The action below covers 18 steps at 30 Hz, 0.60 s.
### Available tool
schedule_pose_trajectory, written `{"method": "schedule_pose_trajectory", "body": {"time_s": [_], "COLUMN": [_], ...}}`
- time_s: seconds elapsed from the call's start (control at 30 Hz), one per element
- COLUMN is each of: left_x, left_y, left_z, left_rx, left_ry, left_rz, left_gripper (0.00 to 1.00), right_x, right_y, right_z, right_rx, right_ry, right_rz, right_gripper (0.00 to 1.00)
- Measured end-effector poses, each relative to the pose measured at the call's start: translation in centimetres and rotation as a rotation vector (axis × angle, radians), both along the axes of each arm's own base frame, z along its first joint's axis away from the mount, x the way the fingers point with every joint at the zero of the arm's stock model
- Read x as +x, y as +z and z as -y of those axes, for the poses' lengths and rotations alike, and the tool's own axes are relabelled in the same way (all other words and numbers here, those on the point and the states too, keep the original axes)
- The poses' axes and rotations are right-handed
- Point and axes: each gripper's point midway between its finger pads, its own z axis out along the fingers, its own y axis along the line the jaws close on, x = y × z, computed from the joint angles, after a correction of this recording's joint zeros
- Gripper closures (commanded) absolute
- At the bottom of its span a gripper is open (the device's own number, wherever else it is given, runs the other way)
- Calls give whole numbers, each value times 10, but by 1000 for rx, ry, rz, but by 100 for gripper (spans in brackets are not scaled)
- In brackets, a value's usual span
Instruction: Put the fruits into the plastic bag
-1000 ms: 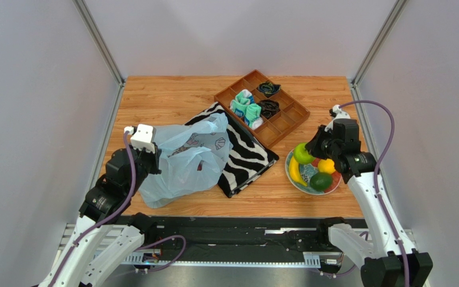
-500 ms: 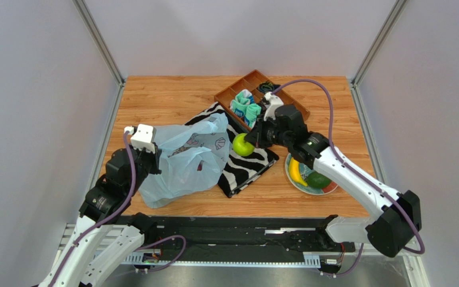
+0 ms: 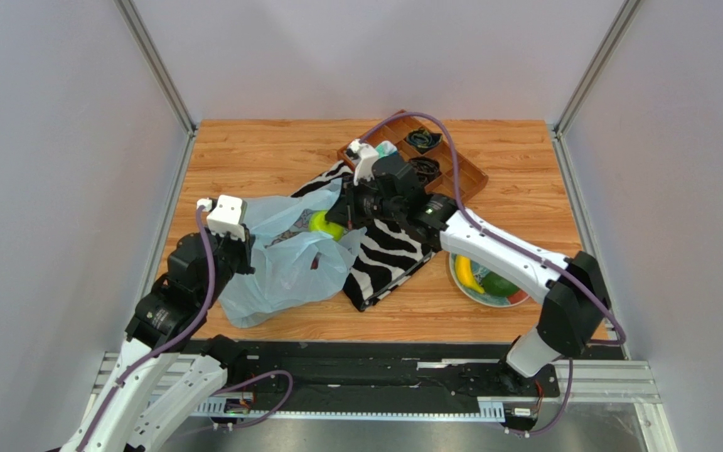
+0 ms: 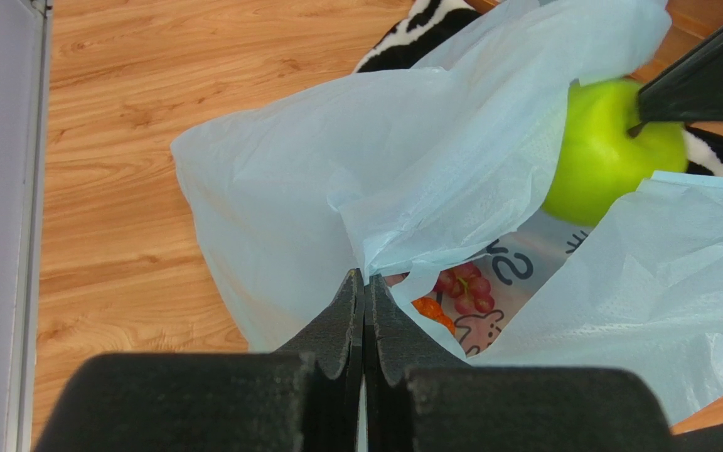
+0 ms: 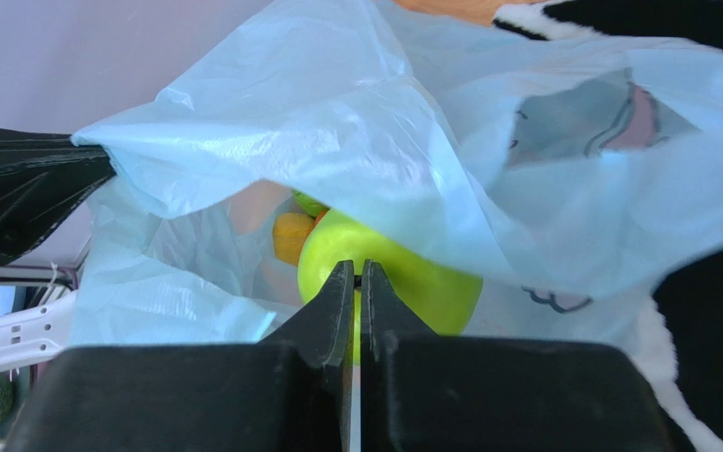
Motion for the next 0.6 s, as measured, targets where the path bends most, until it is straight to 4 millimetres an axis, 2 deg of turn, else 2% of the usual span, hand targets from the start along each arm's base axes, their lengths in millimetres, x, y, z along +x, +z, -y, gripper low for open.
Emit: {"method": "schedule_pose_trajectory", "body": {"time_s": [0.17, 0.27, 0.47, 0.6], "left_x": [0, 0, 0, 0], "left_y": [0, 0, 0, 0], "left_z": [0, 0, 0, 0], "left_rx": [0, 0, 0, 0], "left_ry": [0, 0, 0, 0], "left_rz": [0, 0, -1, -1], "left_gripper": [100, 100, 100, 100], "right_x": [-14, -31, -59, -62], "right_y": [-31, -53, -89, -107], "right_z": [-34, -52, -67, -68], "right_rx": [-44, -85, -163, -206], "right_ry": [91, 153, 226, 236], "right_rz": [-58, -94, -160, -191], "right_gripper": [100, 100, 100, 98]}}
